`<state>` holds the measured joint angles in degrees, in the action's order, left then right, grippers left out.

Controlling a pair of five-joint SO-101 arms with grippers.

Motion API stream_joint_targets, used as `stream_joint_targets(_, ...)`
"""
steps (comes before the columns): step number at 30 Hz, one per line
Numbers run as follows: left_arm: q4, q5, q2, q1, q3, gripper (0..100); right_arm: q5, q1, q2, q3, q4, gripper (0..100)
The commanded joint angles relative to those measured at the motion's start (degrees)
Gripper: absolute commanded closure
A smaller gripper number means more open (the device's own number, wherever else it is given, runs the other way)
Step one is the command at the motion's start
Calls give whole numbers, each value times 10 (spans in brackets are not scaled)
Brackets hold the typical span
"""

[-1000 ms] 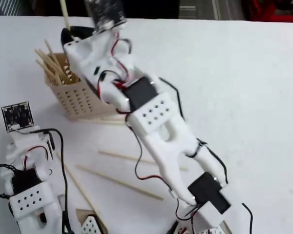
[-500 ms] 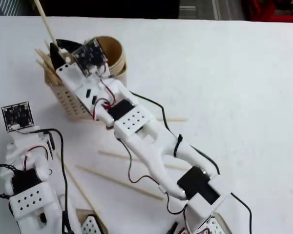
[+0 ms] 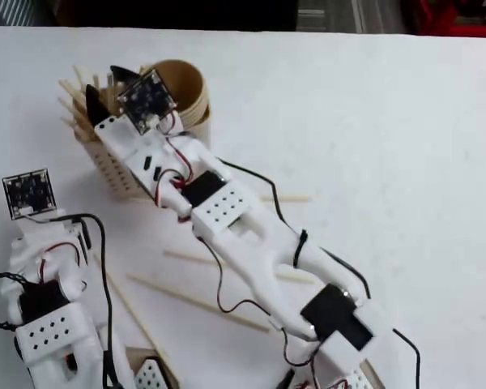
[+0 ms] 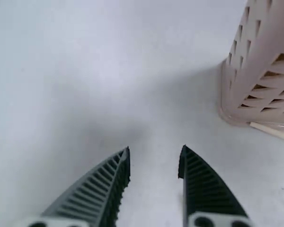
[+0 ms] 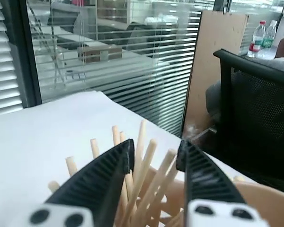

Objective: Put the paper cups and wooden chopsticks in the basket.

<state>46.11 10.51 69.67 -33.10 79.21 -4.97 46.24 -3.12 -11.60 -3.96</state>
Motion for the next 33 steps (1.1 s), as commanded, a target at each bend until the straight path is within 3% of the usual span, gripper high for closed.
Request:
stream_joint_targets(1, -15, -1, 6, -6, -2, 823, -2, 3, 79, 5, 49, 843)
stream_joint_targets(6, -15, -1, 6, -6, -2, 823, -2, -15, 190, 5, 188, 844)
stream_joint_targets(13, -15, -1, 6, -6, -2, 823, -7, -87, 351, 5, 497, 844)
stream_joint_targets(20, -15, -1, 6, -6, -2, 823, -39, -174, 391, 2, 691, 844)
stream_joint_targets(24, -15, -1, 6, -6, -1, 823, -146, -202, 392, -55, 737, 844)
stream_joint_targets(33, -15, -1, 6, -6, -1, 823, -222, -197, 393, -262, 742, 840)
